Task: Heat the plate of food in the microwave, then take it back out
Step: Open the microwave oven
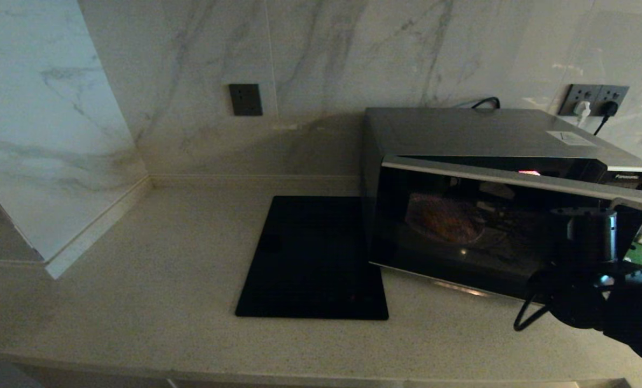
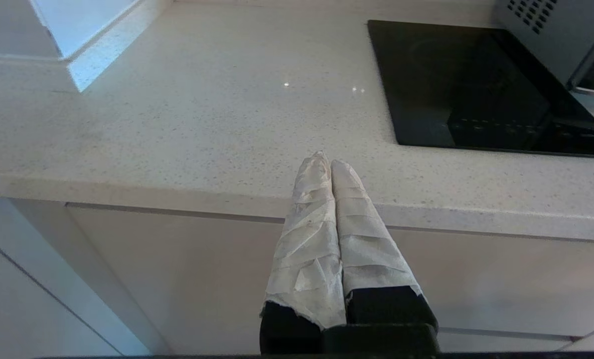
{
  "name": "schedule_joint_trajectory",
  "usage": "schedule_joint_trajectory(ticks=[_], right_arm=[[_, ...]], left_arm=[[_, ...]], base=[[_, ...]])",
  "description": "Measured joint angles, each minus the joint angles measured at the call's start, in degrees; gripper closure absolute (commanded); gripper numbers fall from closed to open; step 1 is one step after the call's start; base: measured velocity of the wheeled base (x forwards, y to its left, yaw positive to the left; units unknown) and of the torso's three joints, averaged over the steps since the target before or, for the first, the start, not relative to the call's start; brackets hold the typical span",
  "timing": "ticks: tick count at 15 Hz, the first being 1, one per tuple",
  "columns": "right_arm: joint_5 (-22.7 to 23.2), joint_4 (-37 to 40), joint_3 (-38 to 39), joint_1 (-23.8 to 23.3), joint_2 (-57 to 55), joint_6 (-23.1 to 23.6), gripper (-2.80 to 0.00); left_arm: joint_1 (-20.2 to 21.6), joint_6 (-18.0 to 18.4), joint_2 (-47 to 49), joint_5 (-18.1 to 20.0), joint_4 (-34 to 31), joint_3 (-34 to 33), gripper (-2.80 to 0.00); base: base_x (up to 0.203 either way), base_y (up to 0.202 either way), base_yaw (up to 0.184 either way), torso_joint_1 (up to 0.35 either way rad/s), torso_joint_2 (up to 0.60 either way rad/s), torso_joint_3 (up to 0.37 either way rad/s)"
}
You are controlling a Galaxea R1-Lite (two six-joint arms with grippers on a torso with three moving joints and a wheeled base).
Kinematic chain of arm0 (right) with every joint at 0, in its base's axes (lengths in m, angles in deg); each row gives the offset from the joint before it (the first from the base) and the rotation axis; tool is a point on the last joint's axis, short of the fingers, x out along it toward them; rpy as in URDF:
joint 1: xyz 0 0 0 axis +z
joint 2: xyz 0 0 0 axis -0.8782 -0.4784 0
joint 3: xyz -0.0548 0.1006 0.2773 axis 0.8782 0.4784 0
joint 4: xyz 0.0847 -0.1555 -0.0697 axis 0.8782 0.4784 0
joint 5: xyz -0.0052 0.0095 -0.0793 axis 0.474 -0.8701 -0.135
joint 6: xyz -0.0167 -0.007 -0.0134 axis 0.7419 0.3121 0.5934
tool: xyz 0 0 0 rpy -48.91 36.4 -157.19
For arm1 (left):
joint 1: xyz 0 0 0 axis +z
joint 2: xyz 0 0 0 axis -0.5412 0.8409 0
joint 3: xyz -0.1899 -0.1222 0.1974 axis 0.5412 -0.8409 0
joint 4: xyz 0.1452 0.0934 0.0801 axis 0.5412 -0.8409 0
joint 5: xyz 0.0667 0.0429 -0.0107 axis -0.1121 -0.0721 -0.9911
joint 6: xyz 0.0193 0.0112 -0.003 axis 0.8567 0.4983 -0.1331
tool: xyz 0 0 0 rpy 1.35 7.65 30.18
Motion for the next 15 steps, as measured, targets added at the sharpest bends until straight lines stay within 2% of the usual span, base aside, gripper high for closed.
schedule_joint_trajectory(ticks=[2,5,8,10,15], right_arm=[[-0.29,-0.22,4.07,4.37,4.37,0.15,0.0],[-0.75,-0.17,10.1,14.08,10.43,0.32,0.0],[-4.09,-0.39,15.76,23.93,15.93,0.46,0.0],[-5.25,-0.39,18.5,26.37,18.5,0.65,0.0],[-5.5,-0.29,20.88,27.27,21.83,0.35,0.0]], left_arm=[[0.11,0.0,0.0,0.0,0.02,0.0,0.0],[0.06,0.03,0.0,-0.01,0.0,0.0,0.0],[0.11,0.01,0.0,0.0,-0.01,0.0,0.0],[0.11,0.0,0.0,0.0,0.01,0.0,0.0],[0.0,0.0,0.0,0.02,0.02,0.0,0.0]], base=[[0.0,0.0,0.0,0.0,0.0,0.0],[0.0,0.0,0.0,0.0,0.0,0.0],[0.0,0.0,0.0,0.0,0.0,0.0],[0.0,0.0,0.0,0.0,0.0,0.0],[0.0,0.0,0.0,0.0,0.0,0.0]])
